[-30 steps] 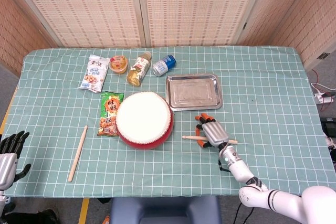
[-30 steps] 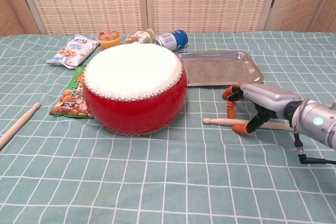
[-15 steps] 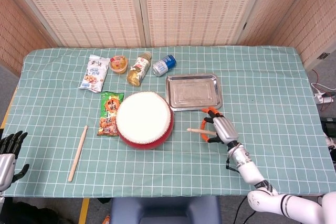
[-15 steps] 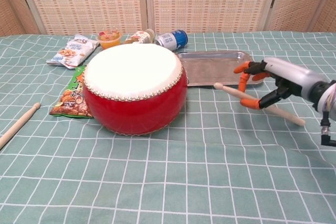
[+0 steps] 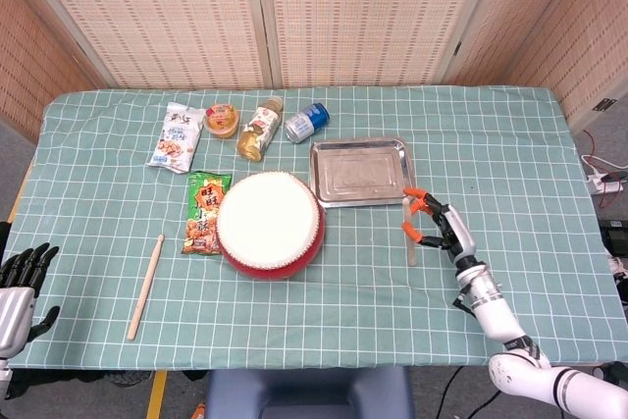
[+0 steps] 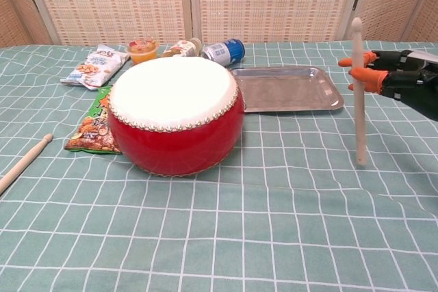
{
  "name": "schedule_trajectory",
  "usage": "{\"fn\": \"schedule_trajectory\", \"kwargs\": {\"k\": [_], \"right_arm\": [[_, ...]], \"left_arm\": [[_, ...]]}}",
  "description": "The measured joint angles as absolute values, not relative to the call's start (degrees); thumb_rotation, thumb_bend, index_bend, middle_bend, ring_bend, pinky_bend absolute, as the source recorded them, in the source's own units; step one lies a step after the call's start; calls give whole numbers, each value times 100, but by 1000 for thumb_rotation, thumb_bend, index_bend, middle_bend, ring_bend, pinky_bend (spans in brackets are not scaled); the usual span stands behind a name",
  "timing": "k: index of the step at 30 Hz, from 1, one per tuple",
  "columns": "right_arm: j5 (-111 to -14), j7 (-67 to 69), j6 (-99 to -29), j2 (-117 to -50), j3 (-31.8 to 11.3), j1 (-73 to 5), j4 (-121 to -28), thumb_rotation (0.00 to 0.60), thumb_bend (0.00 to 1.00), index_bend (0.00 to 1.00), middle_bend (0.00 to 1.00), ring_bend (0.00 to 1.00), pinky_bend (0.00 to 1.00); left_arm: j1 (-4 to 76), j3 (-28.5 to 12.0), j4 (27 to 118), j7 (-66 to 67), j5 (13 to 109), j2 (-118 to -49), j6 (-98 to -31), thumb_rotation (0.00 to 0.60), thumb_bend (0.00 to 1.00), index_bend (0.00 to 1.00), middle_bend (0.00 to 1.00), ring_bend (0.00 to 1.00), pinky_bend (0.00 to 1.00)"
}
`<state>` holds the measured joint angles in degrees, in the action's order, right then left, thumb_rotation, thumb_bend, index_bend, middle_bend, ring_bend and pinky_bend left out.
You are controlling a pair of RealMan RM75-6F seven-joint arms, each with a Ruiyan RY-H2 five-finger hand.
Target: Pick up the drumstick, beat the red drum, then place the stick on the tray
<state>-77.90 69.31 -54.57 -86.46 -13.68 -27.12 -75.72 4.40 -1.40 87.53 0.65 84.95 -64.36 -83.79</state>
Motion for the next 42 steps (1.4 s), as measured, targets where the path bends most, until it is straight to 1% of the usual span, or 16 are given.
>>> {"fn": "schedule_trajectory", "kwargs": {"k": [5,8,14,17,20,22,24,29,33,37,42], "right_arm": [[-8296,8949,-5442,-8769,-1254,-2782,-6915,600,403,597,196,122,154],[-8551,9826,-5488,-8952,-1154,-2856,-6353,600,402,585,206,136,159],[-8798,10579,-5748,-9491,-940,-2949,-5380,600,403,511,228,185,197],[-8831,10910,-5891,-9617,-875,-2955,-5195,600,402,489,243,221,222],[-8863,11225,-6007,-9658,-826,-2976,-5045,600,403,487,273,275,282],[-8884,11307,-6116,-9673,-782,-2963,-4981,600,402,489,296,298,308],[-8922,11371,-6276,-9679,-719,-2932,-4929,600,403,489,302,301,310],[-9113,11479,-6606,-9625,-494,-2855,-4914,600,403,489,302,301,312],[-9169,11482,-6686,-9593,-423,-2826,-4945,600,403,489,304,310,332],[-9343,11373,-6953,-9526,-190,-2748,-5068,600,402,489,308,314,340],[-9493,11116,-7120,-9490,39,-2692,-5205,600,403,498,315,317,340]], "left_arm": [[417,-119,8793,87,8492,-6398,-8385,600,258,40,26,20,70],[401,-101,8800,83,8490,-6383,-8382,600,258,40,26,20,70],[389,-82,8812,86,8489,-6364,-8369,600,257,40,26,19,70],[379,-75,8820,82,8511,-6353,-8389,600,257,40,26,20,70],[365,-67,8823,72,8524,-6341,-8409,600,257,40,26,20,70],[360,-63,8821,65,8531,-6337,-8414,600,258,40,26,20,70],[354,-61,8818,65,8536,-6337,-8421,600,257,40,26,20,71],[355,-60,8816,64,8555,-6344,-8429,600,257,40,26,20,70],[352,-54,8814,54,8565,-6344,-8428,600,257,40,26,20,70],[341,-51,8783,31,8549,-6354,-8425,600,257,40,27,20,70],[337,-46,8758,10,8552,-6369,-8419,600,257,40,26,19,70]]}}
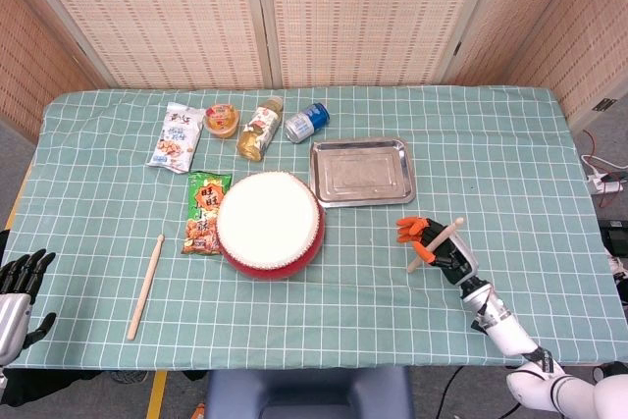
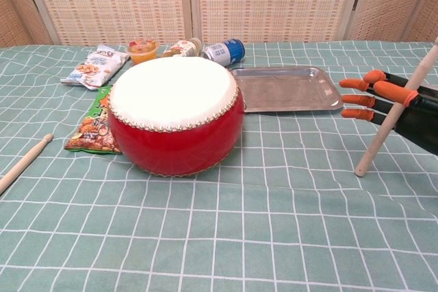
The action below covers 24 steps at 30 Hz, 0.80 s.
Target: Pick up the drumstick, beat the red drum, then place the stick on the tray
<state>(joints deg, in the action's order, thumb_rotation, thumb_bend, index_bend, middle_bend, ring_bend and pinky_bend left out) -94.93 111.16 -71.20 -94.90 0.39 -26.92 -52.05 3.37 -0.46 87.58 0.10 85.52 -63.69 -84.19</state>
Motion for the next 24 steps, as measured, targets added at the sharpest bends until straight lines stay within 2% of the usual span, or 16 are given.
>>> {"fn": "schedule_trajectory", "kwargs": {"k": [7,15,24], "right_arm": [[-9502,10948,-7110,-9554,238,-2640,-5251,600,396,536,337,346,364],[-9403,10878,-6904,-9684,350,-2644,-5150,600,324,591,375,389,422],[-9076,10973,-6706,-9753,188,-2642,-5105,600,318,621,395,407,438]], "left_arm": [[333,-41,8714,-21,8539,-6390,-8396,600,256,40,26,19,70],[326,-42,8687,-44,8532,-6399,-8392,600,257,40,26,20,70],[330,-39,8687,-24,8517,-6400,-8359,600,257,40,27,20,70]]}}
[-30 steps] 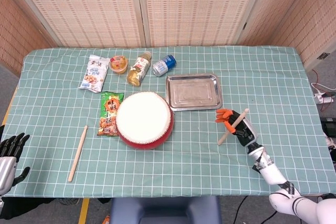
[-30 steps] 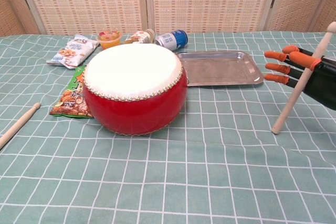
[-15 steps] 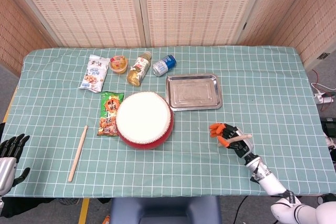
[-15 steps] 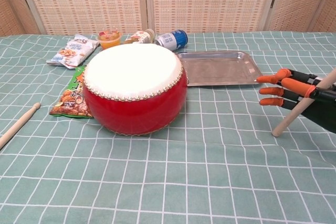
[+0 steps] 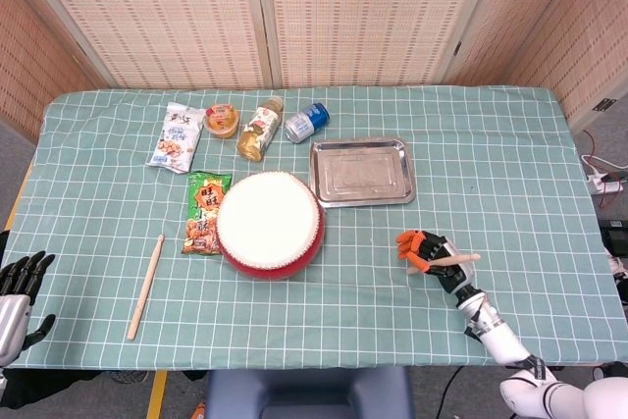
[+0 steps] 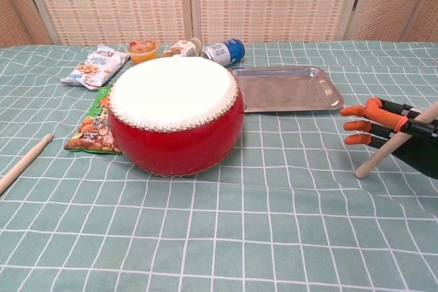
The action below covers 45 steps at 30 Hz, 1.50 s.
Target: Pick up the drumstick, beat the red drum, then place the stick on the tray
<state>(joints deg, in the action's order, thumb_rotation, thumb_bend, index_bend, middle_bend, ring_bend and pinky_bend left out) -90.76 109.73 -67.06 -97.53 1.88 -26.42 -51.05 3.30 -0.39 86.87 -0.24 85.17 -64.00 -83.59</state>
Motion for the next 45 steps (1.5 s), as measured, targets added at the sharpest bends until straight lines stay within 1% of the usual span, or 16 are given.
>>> {"fn": "schedule_trajectory", "kwargs": {"k": [7,10,12,13,15,18,21,23,28,32,35,37,39,45], "right_arm": [[-9072,10876,-6557,-9877,220,-2670,-5044,600,318,648,409,418,454],[-9082,10839,-6526,-9954,226,-2689,-5008,600,318,672,447,465,490],[-9053,10819,-6494,-9994,198,-2704,-4994,600,306,693,498,519,530],[-9038,10814,-6483,-10007,182,-2711,-4990,600,292,698,514,536,542],[-9015,10816,-6471,-10028,150,-2727,-4987,600,207,709,568,595,581],[-9008,10792,-6450,-10037,132,-2749,-4991,600,98,725,622,658,632],[-8990,10763,-6415,-10049,111,-2769,-5016,600,42,761,661,709,685],[-8973,10715,-6374,-10064,99,-2783,-5031,600,30,797,685,735,716],[-8923,10575,-6291,-10102,78,-2798,-5070,600,29,879,767,831,817],[-8833,10440,-6253,-10139,16,-2785,-5107,600,28,968,847,933,931],[-8783,10352,-6258,-10156,-40,-2768,-5144,600,28,1000,906,992,995],[-8743,10304,-6261,-10163,-82,-2758,-5176,600,33,1000,946,1000,1000],[-8695,10237,-6260,-10168,-130,-2747,-5214,600,65,1000,985,1000,1000],[-8573,10090,-6253,-10147,-260,-2710,-5379,600,149,1000,1000,1000,1000]], "left_arm": [[341,-46,8699,-3,8509,-6406,-8344,600,257,40,26,20,71],[335,-43,8691,-4,8499,-6405,-8338,600,257,40,26,20,71],[328,-44,8687,-13,8486,-6405,-8337,600,256,40,26,20,70],[325,-42,8686,-20,8482,-6404,-8337,600,256,40,26,20,70],[320,-35,8683,-40,8480,-6402,-8331,600,256,40,26,20,70],[319,-31,8679,-48,8483,-6404,-8324,600,256,40,26,20,70],[324,-34,8677,-46,8488,-6412,-8321,600,256,40,26,19,70],[331,-36,8680,-36,8490,-6413,-8315,600,255,40,26,20,69],[331,-47,8681,-30,8473,-6414,-8316,600,257,40,26,20,68],[335,-48,8679,-26,8471,-6420,-8305,600,257,40,26,20,67],[344,-49,8670,-25,8472,-6429,-8291,600,256,40,26,20,68],[347,-52,8666,-22,8470,-6435,-8289,600,256,40,26,20,68],[349,-55,8663,-16,8467,-6439,-8287,600,256,40,26,19,67],[351,-62,8650,3,8451,-6441,-8281,600,256,40,26,19,67]]}}
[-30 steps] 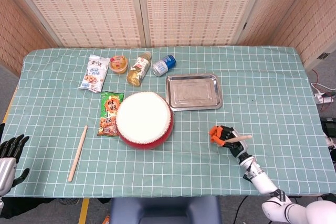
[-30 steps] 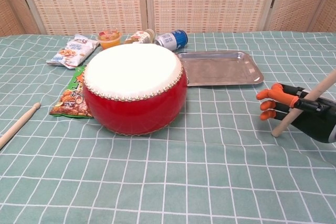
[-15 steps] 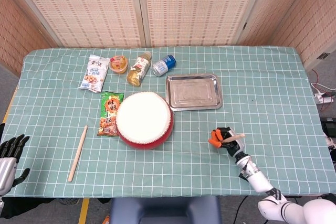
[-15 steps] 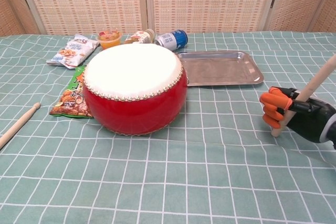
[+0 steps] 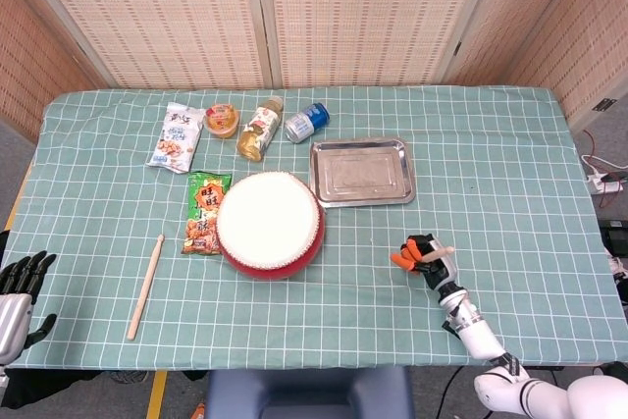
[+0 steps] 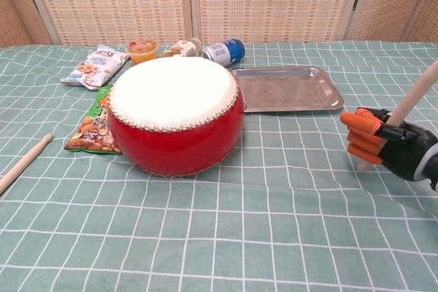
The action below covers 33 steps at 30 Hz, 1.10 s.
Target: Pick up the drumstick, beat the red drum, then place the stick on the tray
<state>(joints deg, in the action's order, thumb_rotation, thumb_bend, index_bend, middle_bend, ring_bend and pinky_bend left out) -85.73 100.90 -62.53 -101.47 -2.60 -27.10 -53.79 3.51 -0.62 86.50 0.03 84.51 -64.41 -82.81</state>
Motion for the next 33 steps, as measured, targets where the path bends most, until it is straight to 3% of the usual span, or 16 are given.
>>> {"fn": "schedule_trajectory", "kwargs": {"k": [7,13,16,23,33], "right_arm": [[-8640,9689,-6447,-9856,-370,-2727,-5676,600,219,1000,1000,1000,1000],[-8672,8300,-6525,-9421,-570,-2889,-6042,600,320,1000,1000,1000,1000],[-8587,7319,-6450,-9180,-766,-3051,-6331,600,370,1000,1000,1000,1000],[-8025,4620,-5869,-8767,-1328,-3658,-6992,600,448,1000,1000,1000,1000],[-6895,1073,-4977,-8976,-1798,-4822,-6961,600,463,1000,1000,1000,1000]], "left_arm": [[341,-93,8619,58,8413,-6439,-8317,600,256,40,26,19,68],[361,-101,8608,40,8472,-6441,-8341,600,293,40,26,19,68],[370,-95,8608,16,8523,-6429,-8358,600,346,40,26,19,69],[363,-84,8562,-71,8582,-6426,-8410,600,349,40,26,20,69],[324,-60,8419,-229,8615,-6419,-8464,600,346,40,26,19,70]]}}
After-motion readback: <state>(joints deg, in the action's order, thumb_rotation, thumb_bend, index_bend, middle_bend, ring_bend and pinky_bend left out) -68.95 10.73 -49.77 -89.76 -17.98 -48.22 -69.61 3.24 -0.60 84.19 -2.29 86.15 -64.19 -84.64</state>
